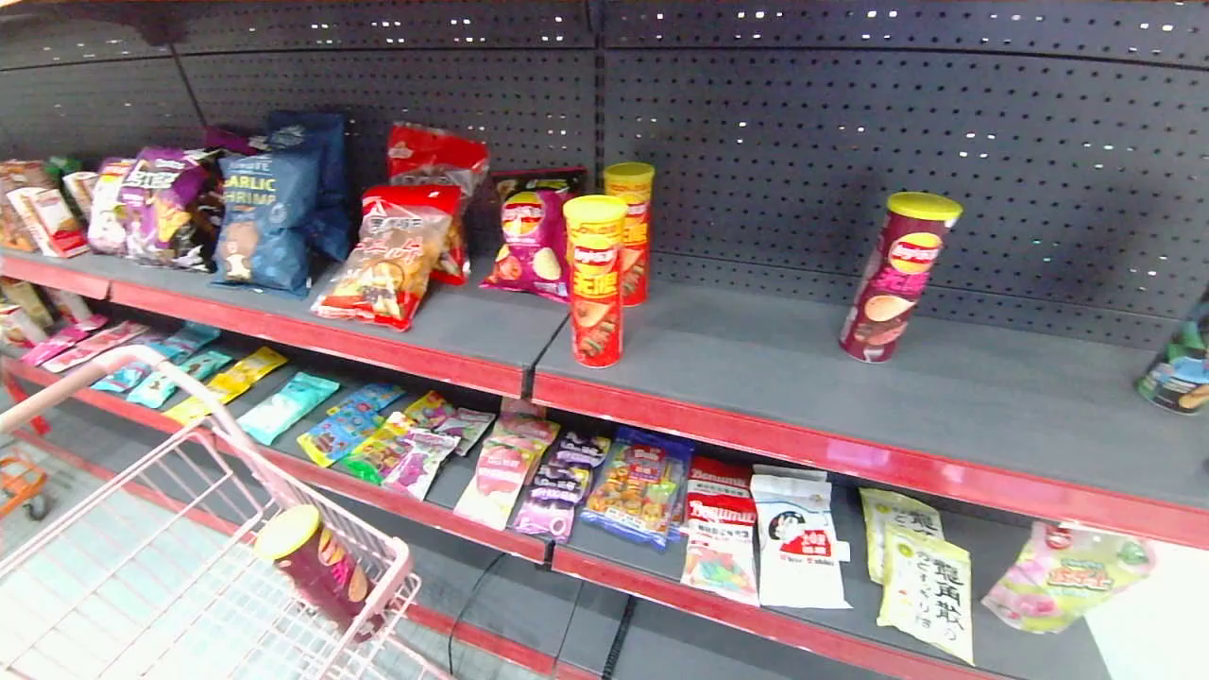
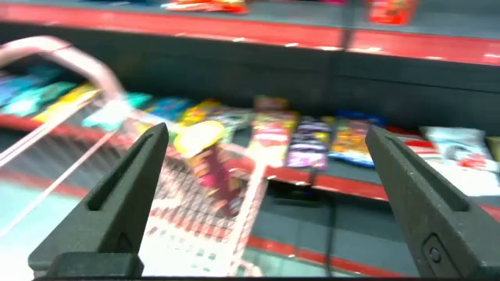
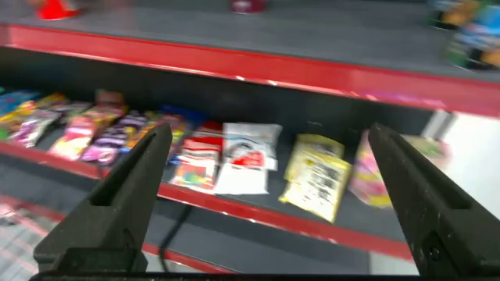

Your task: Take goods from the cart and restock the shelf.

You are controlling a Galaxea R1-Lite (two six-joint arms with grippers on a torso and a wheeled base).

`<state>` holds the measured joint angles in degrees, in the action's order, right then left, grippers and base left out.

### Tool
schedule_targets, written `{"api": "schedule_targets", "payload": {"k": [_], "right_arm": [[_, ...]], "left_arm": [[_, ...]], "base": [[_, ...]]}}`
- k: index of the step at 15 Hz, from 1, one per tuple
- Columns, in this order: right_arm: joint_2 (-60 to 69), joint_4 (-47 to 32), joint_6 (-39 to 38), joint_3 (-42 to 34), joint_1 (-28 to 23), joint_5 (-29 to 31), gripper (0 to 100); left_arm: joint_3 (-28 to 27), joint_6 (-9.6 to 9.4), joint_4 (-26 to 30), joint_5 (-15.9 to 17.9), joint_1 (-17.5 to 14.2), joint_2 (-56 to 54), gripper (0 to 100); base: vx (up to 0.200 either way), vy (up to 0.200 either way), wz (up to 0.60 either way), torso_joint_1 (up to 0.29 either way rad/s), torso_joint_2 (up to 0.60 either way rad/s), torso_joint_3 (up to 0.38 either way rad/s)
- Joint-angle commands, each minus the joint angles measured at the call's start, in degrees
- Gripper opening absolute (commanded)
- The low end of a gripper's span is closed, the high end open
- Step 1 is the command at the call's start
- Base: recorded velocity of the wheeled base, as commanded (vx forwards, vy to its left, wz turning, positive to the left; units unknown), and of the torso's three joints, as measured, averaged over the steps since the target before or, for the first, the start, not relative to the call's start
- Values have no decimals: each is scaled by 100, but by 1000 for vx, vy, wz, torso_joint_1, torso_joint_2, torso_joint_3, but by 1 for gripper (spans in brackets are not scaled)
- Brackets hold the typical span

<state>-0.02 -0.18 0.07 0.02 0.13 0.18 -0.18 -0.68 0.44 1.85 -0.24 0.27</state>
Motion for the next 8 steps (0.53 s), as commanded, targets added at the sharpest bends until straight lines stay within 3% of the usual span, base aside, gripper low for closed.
{"api": "schedule_targets", "payload": {"k": [1, 8], "right_arm": [[2, 1, 1, -2, 4, -1, 100], [2, 1, -7, -2, 4, -1, 100]], "left_arm": [[1, -2, 0, -1, -2, 0, 100], [1, -2, 0, -1, -2, 0, 100]], "base": [[0, 0, 600, -2, 2, 2], [0, 0, 600, 1, 1, 2]]}}
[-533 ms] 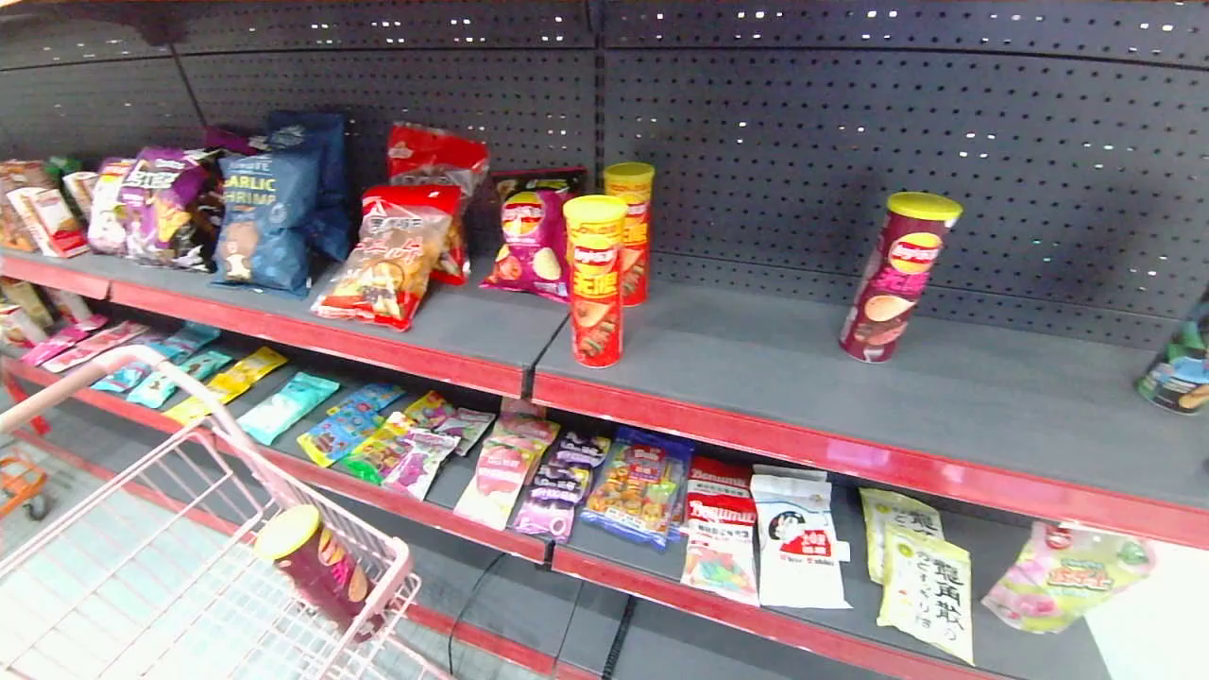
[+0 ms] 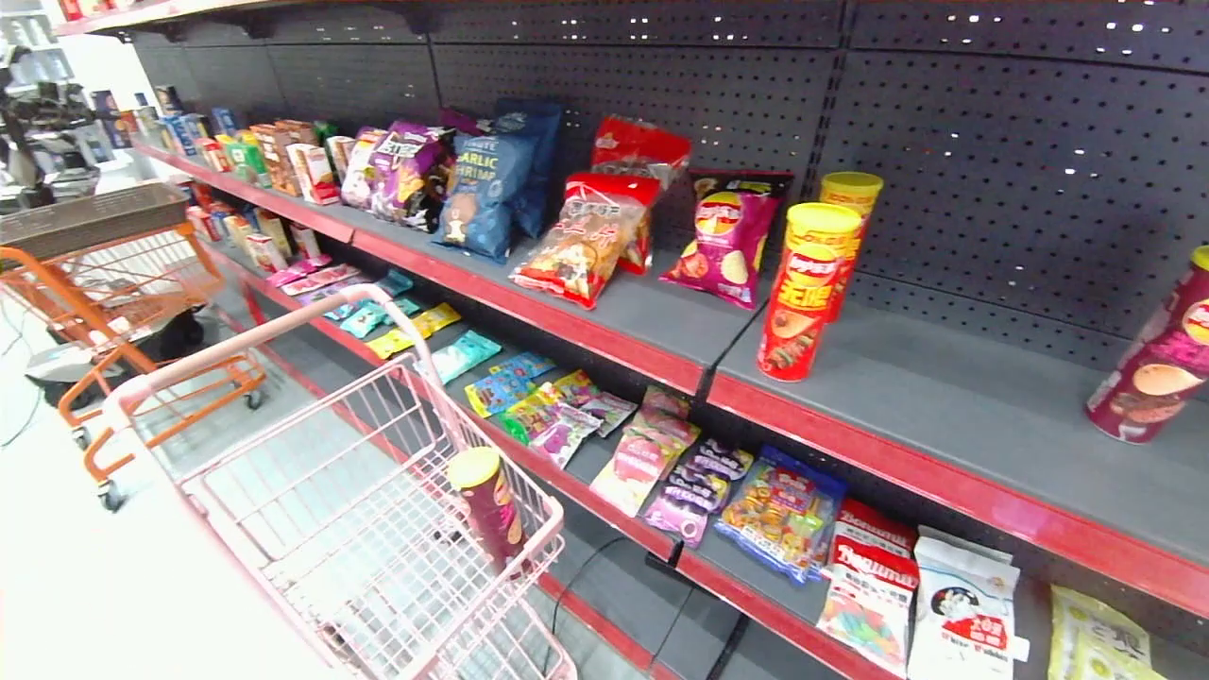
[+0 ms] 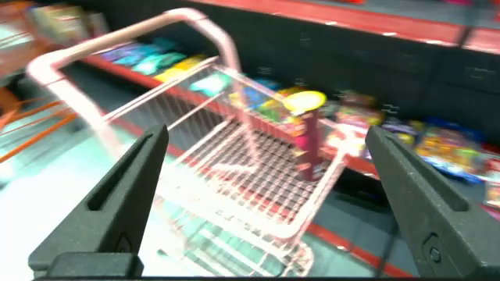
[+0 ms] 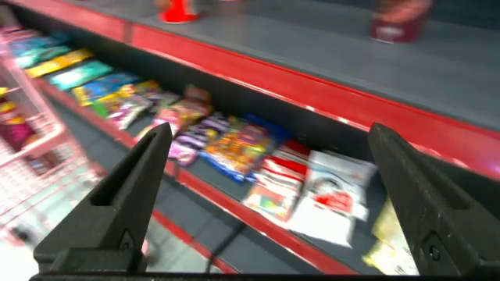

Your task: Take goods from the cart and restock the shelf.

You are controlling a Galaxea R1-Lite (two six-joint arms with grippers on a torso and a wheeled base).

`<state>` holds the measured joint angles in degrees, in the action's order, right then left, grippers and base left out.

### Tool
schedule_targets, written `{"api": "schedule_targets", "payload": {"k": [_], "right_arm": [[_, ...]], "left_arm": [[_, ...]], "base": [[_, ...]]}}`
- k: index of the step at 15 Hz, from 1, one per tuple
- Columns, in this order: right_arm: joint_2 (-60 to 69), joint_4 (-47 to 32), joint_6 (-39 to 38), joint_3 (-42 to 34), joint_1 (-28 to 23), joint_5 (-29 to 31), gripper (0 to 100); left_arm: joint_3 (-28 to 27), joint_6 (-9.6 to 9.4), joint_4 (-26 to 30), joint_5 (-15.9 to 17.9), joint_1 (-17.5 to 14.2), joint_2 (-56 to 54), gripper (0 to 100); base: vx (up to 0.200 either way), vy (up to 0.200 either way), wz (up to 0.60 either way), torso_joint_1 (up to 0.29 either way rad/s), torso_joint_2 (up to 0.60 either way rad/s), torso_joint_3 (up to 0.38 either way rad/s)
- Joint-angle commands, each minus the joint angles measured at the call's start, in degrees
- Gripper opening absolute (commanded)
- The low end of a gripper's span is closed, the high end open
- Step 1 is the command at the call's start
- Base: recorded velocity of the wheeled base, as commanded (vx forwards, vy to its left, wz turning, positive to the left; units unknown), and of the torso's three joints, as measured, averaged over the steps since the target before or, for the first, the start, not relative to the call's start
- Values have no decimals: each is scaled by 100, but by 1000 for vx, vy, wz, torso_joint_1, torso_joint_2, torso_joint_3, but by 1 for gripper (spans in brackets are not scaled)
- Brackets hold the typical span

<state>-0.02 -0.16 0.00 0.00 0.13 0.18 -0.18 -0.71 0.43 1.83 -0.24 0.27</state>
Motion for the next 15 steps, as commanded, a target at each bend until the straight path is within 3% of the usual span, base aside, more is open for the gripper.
{"api": "schedule_targets", "payload": {"k": [1, 15], "right_arm": [[2, -2, 0, 0, 4, -1, 100], [2, -2, -9, 0, 4, -1, 100]], "left_arm": [[1, 0, 1, 2, -2, 0, 100], [1, 0, 1, 2, -2, 0, 100]], "base": [[0, 0, 0, 0, 0, 0], [0, 0, 0, -147, 369, 218]]}}
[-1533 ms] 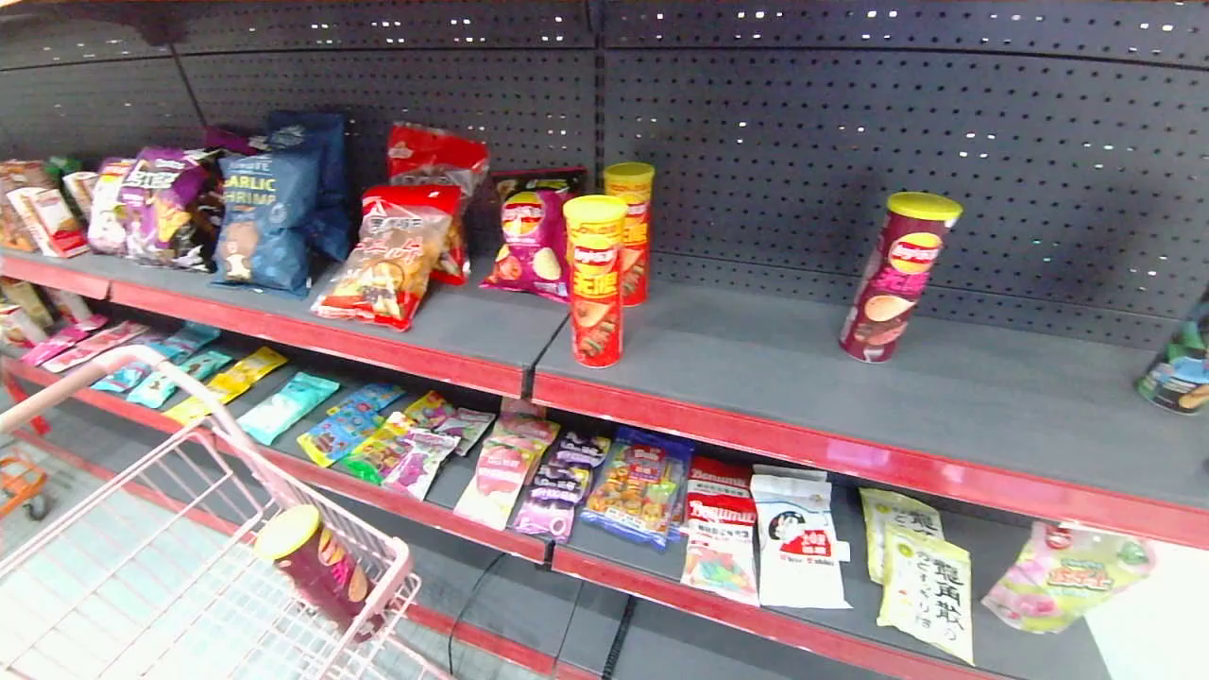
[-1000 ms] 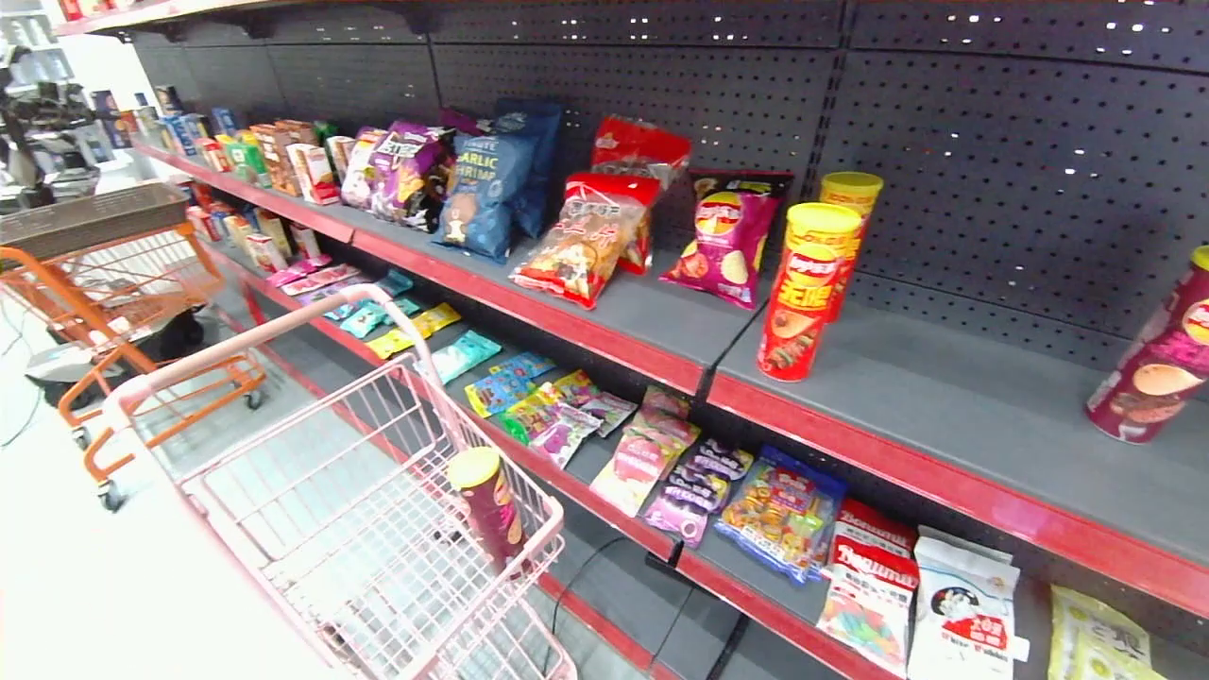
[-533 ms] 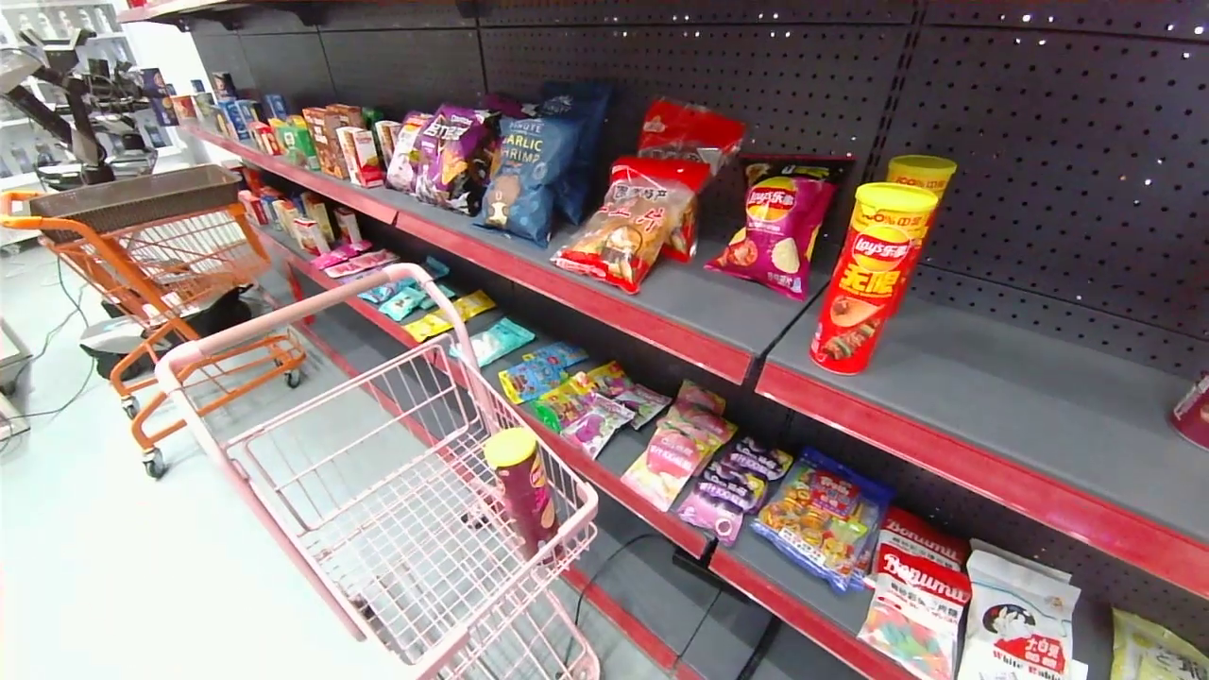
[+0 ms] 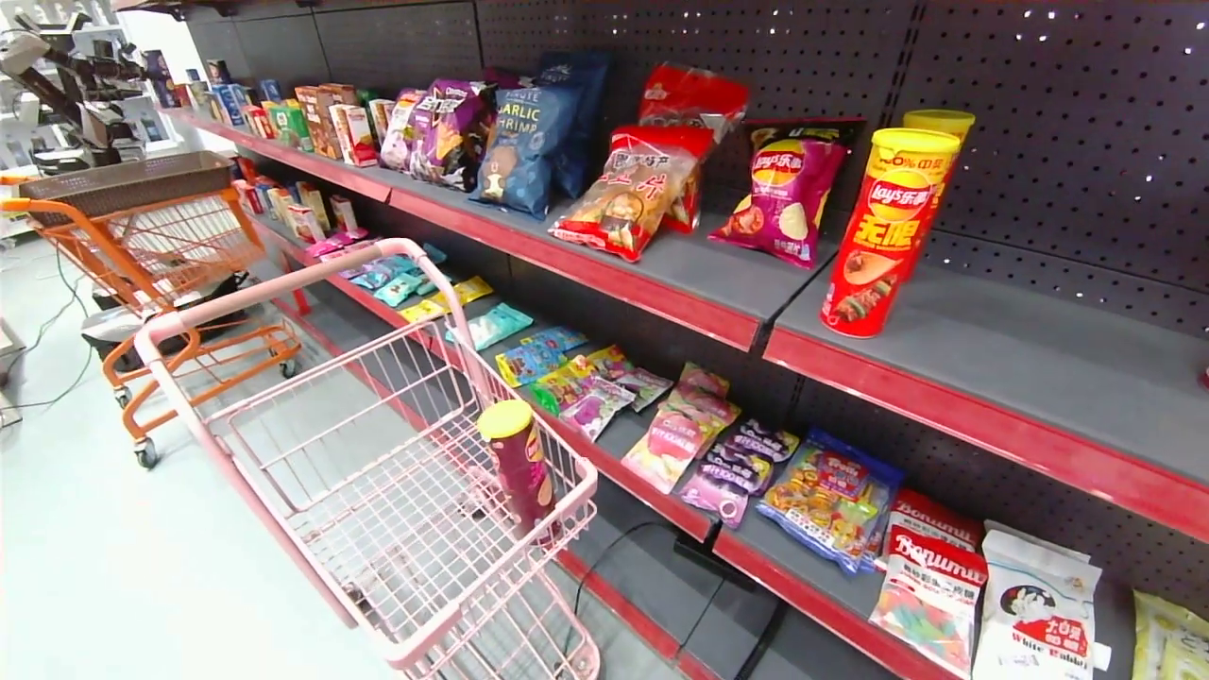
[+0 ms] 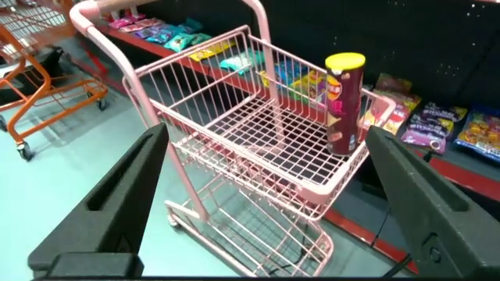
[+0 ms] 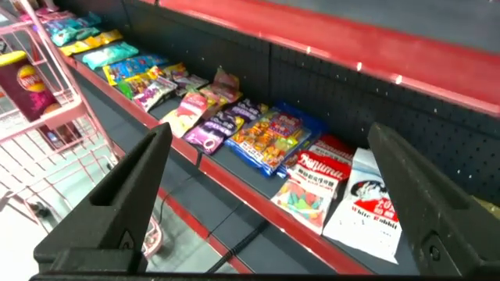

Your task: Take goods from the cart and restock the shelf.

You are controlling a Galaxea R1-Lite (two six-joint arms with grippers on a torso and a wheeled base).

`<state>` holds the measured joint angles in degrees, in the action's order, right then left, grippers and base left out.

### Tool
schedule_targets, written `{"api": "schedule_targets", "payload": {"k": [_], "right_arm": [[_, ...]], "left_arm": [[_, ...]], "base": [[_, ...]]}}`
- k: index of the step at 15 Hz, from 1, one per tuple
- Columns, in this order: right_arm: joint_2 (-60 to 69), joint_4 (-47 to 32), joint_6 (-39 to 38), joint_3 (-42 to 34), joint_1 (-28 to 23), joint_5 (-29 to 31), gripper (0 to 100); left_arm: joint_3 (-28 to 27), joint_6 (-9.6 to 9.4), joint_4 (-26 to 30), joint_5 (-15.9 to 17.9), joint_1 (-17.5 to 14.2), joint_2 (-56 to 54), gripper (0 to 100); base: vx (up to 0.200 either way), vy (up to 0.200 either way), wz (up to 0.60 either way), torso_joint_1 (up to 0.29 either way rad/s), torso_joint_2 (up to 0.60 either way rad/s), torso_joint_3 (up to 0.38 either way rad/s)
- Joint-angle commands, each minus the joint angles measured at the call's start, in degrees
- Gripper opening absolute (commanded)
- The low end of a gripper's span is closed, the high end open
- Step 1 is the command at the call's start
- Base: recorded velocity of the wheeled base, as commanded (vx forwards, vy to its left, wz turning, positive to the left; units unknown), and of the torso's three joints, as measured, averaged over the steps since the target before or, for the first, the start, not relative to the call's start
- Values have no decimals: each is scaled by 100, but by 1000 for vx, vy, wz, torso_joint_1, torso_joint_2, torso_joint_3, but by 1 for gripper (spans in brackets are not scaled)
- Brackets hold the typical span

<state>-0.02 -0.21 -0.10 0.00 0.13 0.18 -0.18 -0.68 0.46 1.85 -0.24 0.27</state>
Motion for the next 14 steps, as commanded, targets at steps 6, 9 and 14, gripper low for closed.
{"api": "schedule_targets", "payload": {"k": [6, 9, 14], "right_arm": [[2, 3, 1, 0, 4, 8, 100], [2, 3, 1, 0, 4, 8, 100], [2, 3, 1, 0, 4, 8, 100]], "left_arm": [[1, -2, -2, -1, -2, 0, 100], [1, -2, 6, 8, -2, 17, 100], [-2908, 921, -231, 140, 42, 3032, 100]], "base": [[0, 0, 0, -196, 544, 346], [0, 0, 0, -163, 505, 334], [0, 0, 0, -36, 106, 76]]}}
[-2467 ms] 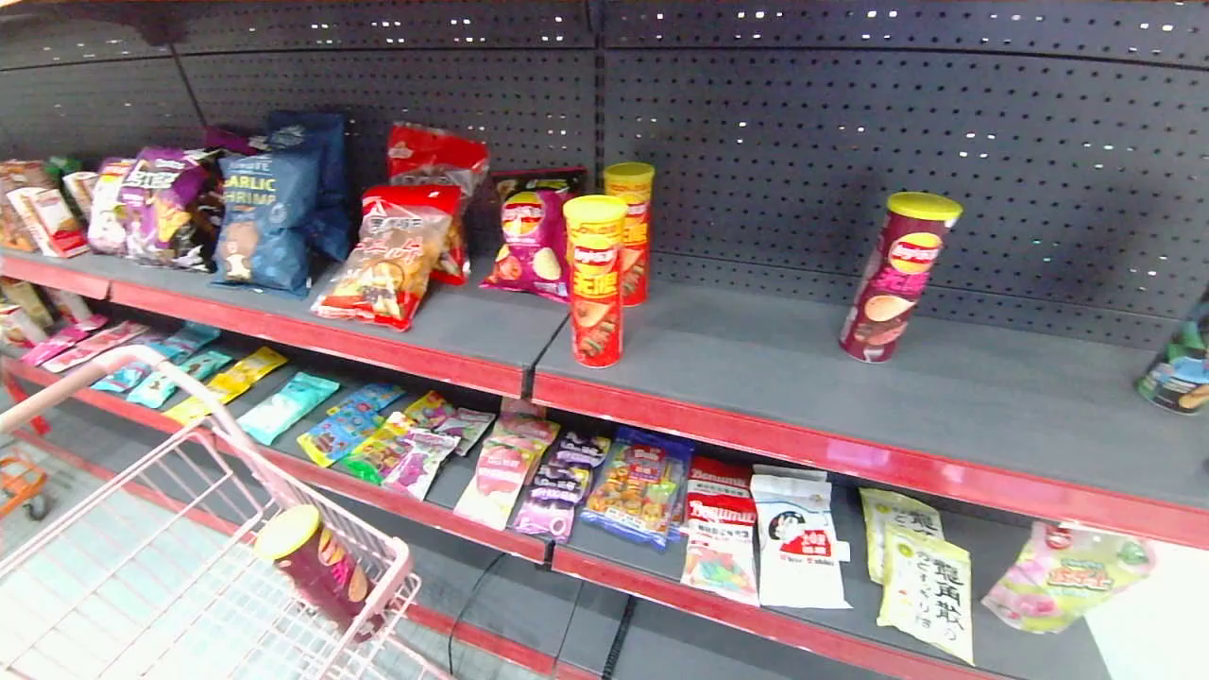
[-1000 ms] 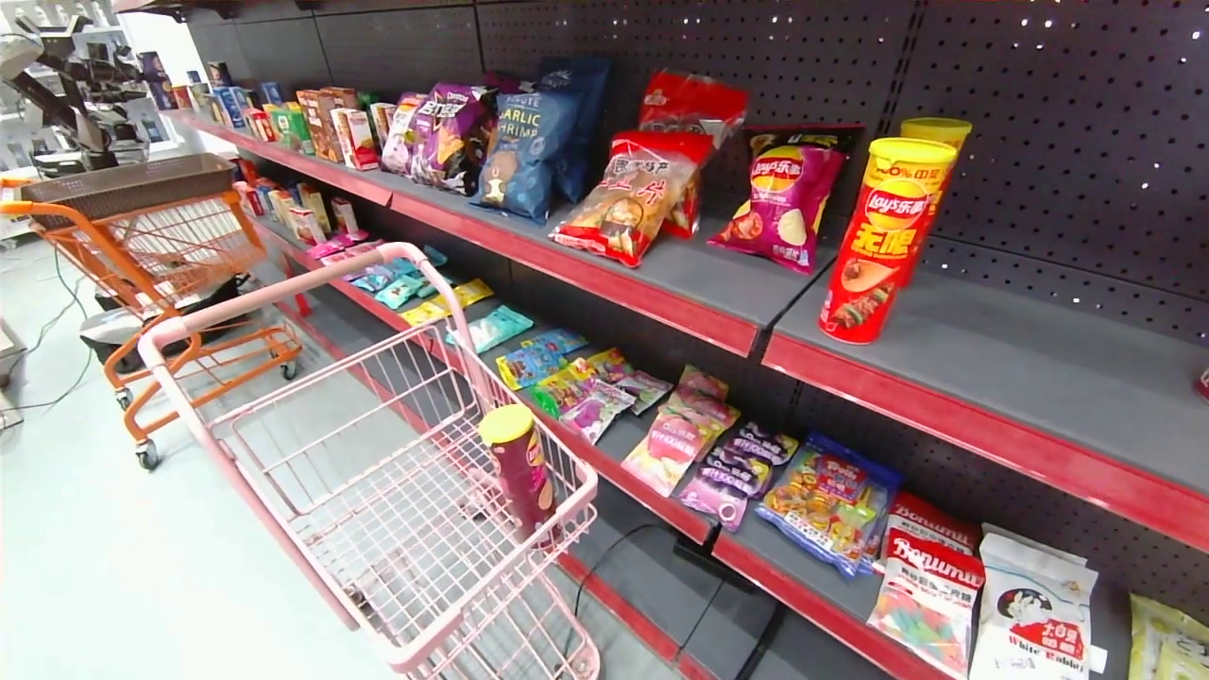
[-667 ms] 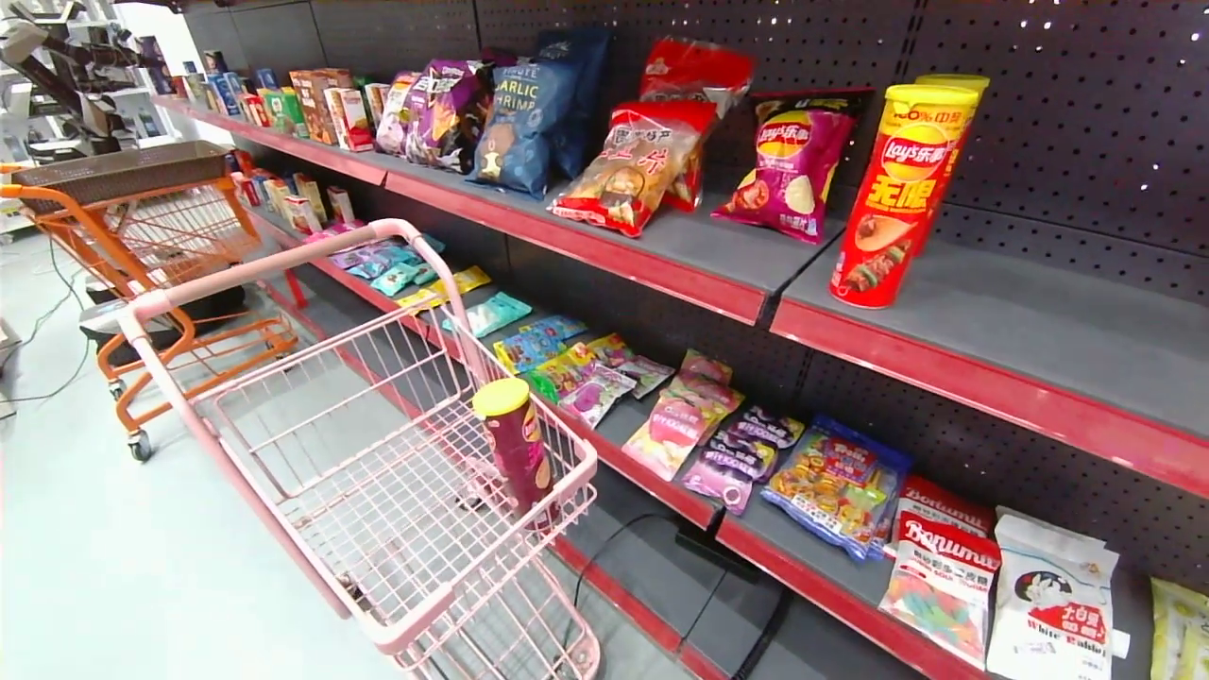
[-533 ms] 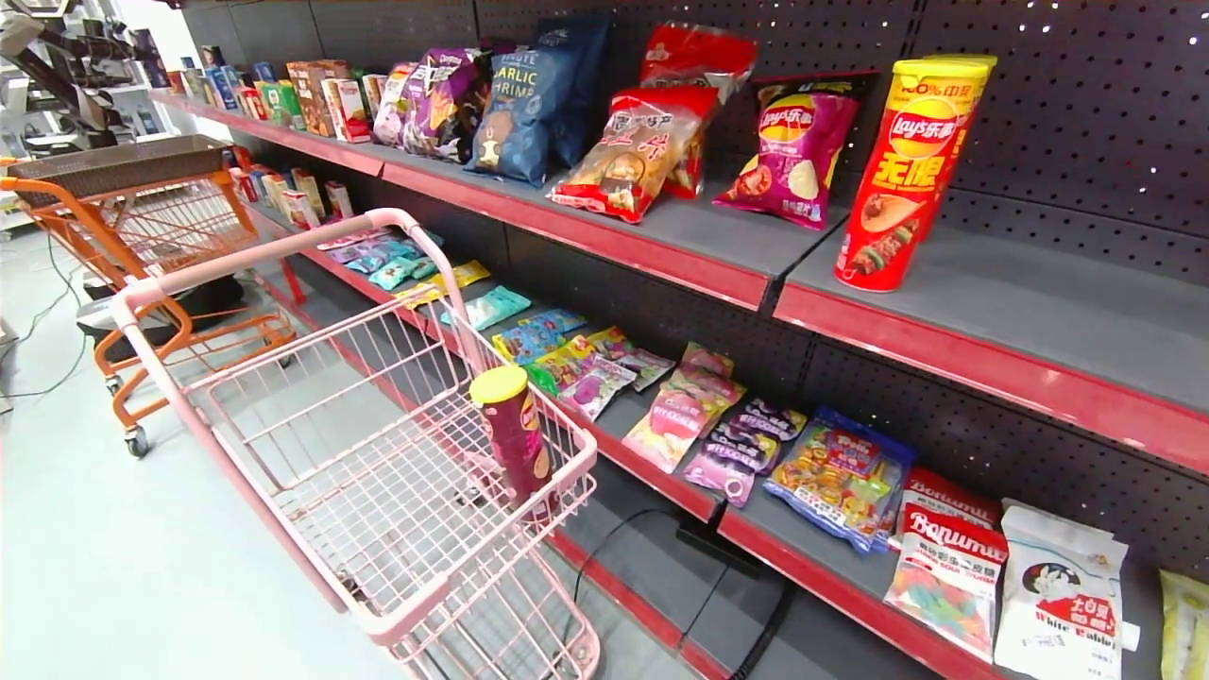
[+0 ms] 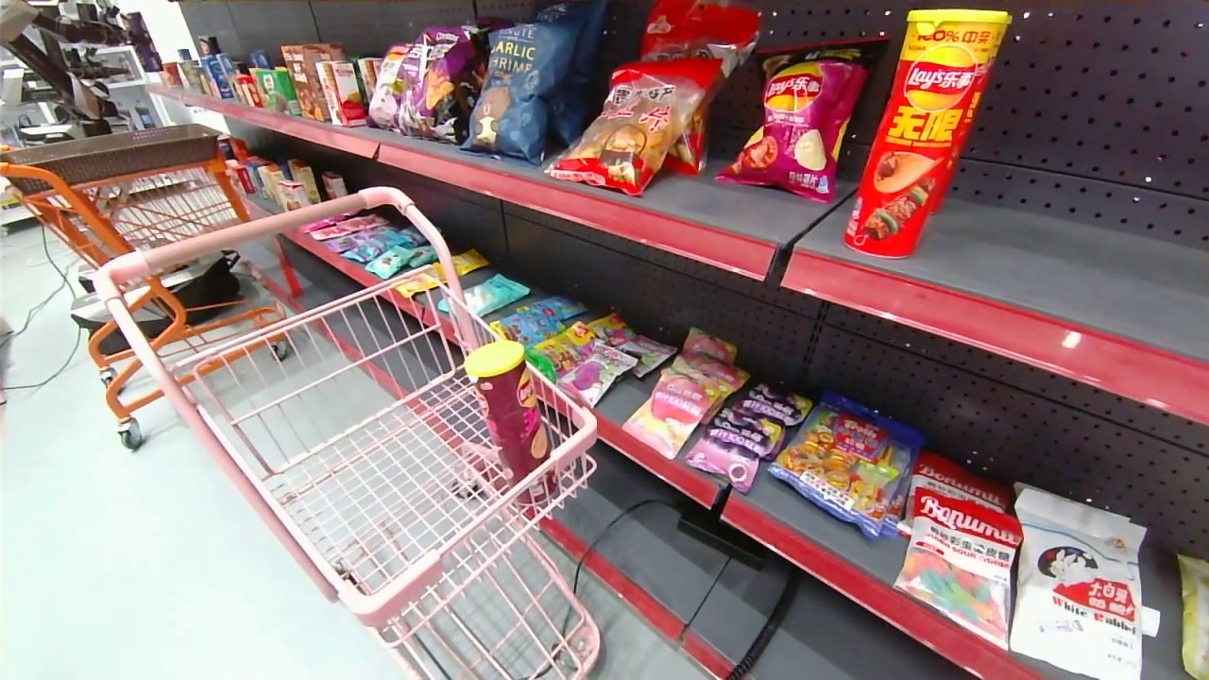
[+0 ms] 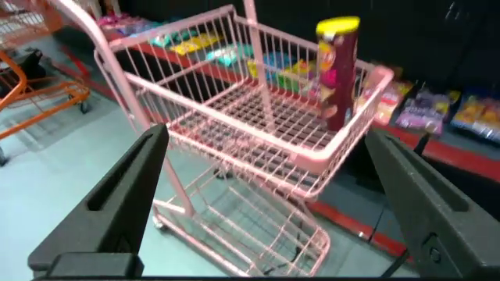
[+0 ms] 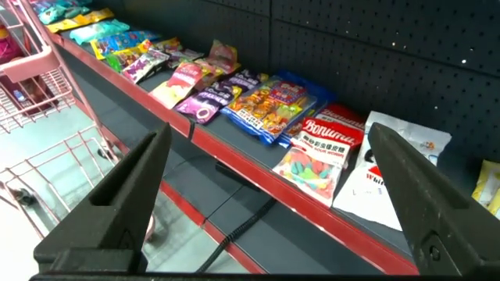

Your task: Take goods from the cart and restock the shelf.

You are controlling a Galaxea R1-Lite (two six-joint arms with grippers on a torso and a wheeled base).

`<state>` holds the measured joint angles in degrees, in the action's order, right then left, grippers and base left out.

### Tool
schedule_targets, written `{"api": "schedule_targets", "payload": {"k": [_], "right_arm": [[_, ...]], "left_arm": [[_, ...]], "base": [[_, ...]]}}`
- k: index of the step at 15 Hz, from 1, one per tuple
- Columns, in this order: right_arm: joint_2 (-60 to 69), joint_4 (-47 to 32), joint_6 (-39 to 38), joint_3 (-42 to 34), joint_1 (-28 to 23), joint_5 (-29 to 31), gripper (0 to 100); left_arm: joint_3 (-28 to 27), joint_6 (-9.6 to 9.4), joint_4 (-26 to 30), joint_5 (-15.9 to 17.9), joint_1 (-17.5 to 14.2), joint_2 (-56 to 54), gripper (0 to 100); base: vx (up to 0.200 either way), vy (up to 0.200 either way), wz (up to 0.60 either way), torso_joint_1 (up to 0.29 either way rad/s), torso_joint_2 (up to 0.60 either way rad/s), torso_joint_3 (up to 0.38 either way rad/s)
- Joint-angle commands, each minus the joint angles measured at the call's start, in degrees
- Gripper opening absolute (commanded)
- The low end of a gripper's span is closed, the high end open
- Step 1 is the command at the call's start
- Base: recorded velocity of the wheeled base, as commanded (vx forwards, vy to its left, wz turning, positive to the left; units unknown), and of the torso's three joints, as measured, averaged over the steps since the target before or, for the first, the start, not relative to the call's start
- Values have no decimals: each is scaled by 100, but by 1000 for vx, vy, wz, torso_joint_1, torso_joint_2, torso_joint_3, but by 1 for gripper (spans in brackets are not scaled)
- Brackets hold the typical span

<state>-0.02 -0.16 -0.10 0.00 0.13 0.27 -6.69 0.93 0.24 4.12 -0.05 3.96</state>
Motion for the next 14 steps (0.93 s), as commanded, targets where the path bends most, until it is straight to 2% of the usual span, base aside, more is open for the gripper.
{"api": "schedule_targets", "payload": {"k": [1, 2, 3, 4, 5, 7, 8, 11, 12, 13, 14], "right_arm": [[2, -2, 1, 0, 4, 0, 100], [2, -2, 1, 0, 4, 0, 100], [2, -2, 10, 0, 4, 8, 100], [2, -2, 10, 0, 4, 8, 100], [2, -2, 10, 0, 4, 8, 100], [2, -2, 10, 0, 4, 8, 100], [2, -2, 10, 0, 4, 8, 100], [2, -2, 10, 9, 4, 8, 100], [2, -2, 10, 0, 4, 8, 100], [2, -2, 10, 9, 4, 8, 100], [2, -2, 10, 0, 4, 8, 100]], "left_arm": [[-2565, 786, -262, -157, 14, 2996, 100], [-3444, 777, -350, -280, -65, 4359, 100], [-3558, 804, -596, -175, -92, 5387, 100], [-3418, 795, -1035, 19, -109, 6073, 100], [-3233, 725, -1615, 361, -92, 6582, 100], [-3189, 707, -1747, 432, -92, 6688, 100], [-2838, 391, -2696, 924, -109, 7830, 100], [-2855, 373, -3566, 1513, 269, 9017, 100], [-2838, 356, -3918, 1741, 304, 9325, 100], [-2838, 250, -4208, 1856, 312, 9588, 100], [-2855, -57, -4691, 1952, 312, 10054, 100]], "base": [[0, 0, 0, 0, 0, 0], [0, 0, 0, 0, 0, 0], [0, 0, 0, 0, 0, 0], [0, 0, 0, 0, 0, 0], [0, 0, 0, 0, 0, 0], [0, 0, 0, 0, 0, 0], [0, 0, 0, 0, 0, 0], [0, 0, 0, 0, 0, 0], [0, 0, 0, 0, 0, 0], [0, 0, 0, 0, 0, 0], [0, 0, 0, 0, 0, 0]]}}
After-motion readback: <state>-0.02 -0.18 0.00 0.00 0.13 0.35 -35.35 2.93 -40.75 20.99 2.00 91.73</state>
